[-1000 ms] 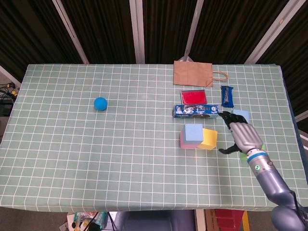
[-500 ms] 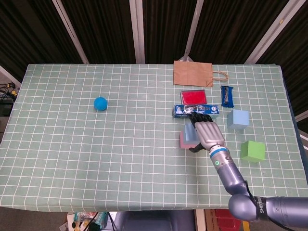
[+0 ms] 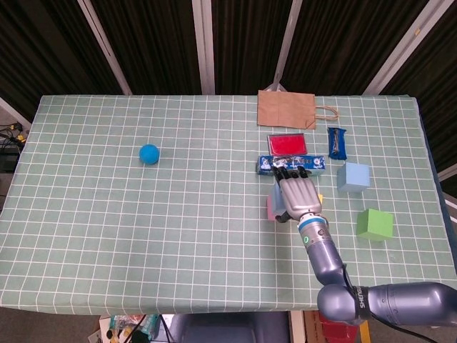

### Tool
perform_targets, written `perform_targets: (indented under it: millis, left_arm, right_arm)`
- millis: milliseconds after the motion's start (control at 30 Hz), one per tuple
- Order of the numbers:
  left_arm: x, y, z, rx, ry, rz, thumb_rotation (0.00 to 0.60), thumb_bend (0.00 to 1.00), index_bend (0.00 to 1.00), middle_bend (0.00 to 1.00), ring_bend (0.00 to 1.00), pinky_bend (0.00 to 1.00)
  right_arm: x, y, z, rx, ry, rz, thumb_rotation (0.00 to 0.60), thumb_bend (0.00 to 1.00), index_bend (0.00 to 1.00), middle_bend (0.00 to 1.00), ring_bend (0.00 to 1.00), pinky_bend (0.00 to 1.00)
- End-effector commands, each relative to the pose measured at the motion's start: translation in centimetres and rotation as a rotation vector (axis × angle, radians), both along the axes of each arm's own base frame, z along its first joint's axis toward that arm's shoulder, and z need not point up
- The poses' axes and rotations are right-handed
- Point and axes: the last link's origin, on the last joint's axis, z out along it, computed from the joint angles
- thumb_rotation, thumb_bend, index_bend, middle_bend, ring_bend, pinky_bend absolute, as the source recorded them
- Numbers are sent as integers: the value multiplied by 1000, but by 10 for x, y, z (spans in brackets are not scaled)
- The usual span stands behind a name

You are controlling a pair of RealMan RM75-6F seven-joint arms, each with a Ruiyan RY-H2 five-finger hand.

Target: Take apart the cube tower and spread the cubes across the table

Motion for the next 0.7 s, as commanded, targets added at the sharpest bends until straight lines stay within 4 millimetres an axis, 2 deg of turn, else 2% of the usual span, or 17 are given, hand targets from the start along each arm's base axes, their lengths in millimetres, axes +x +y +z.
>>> perform_targets:
  millis: [33,167,300,467,533,700]
  left_arm:
    - [0,0,1,1,-1,2,600,385,224,0,0,0]
    - [0,0,0,-1,1,3,600,385,227,0,0,0]
    - [1,-1,-1,-7,4,0,600,384,229,0,0,0]
    - [0,-1,0,-3,2,5,600,385,231,0,0,0]
    - [-1,0,1,-1,1,8,600,385,232,0,0,0]
    - [-1,0,0,-4,2,7,600,385,232,0,0,0]
  right_arm:
    - [-2,0,-3,-3,20,-9,600,155,15,180,257,0]
    - [-4,0,-3,3,34,-4,600,154,79,237,326,5]
    - [-3,0,-5,0,31,13,600,155,201,334,437,80]
    - [-1,-2,-4,-49,-56,50,600,252,430,487,604,196]
    - [-1,-3,0,-85,-94,59,600,268,464,500,616,201]
    - [-7,-2,16,-132,-117,57,600,272,468,503,617,201]
